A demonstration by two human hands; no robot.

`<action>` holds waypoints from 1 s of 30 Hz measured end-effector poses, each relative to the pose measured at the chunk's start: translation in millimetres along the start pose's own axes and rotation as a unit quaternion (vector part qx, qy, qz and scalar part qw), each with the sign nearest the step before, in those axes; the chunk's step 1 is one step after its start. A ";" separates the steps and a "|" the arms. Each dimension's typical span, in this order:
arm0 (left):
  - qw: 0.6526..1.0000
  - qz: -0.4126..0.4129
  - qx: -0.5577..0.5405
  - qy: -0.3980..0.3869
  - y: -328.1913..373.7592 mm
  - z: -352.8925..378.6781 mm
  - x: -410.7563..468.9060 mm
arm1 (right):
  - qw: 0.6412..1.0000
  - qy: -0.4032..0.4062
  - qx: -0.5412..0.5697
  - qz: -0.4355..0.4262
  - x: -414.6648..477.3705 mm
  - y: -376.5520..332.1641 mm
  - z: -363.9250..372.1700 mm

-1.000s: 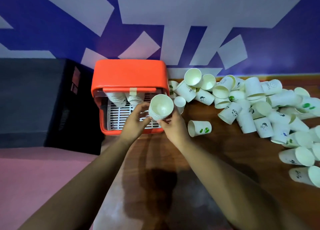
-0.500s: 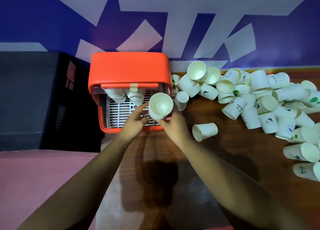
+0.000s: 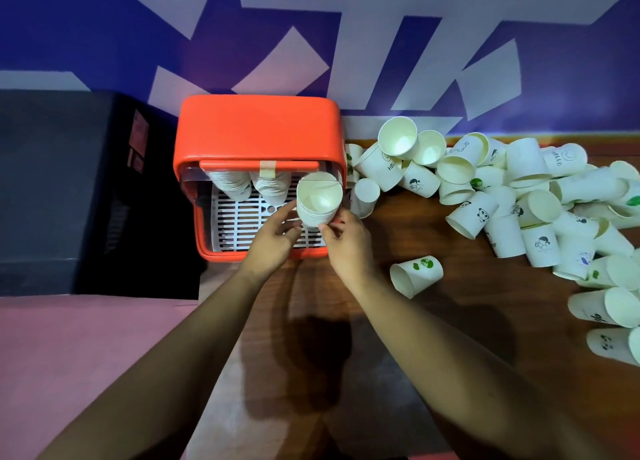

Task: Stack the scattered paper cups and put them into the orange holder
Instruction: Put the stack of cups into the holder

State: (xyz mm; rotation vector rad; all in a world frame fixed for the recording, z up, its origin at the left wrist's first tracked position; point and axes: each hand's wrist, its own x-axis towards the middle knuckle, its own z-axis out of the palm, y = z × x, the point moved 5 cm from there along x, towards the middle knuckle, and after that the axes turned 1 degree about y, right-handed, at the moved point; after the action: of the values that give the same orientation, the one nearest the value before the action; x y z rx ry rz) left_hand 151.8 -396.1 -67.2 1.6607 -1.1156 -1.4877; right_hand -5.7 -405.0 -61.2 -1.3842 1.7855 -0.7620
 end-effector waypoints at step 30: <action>0.997 0.017 0.069 0.027 -0.9 13.0 33.6 | 0.987 -0.112 -0.113 0.029 36.6 -26.1 26.5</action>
State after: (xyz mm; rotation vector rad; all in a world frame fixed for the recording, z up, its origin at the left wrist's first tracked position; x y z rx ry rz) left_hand 139.2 -424.8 -85.0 1.7550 -1.2341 -1.3648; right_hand 24.9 -447.2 -61.7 -1.4932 1.7647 -0.3646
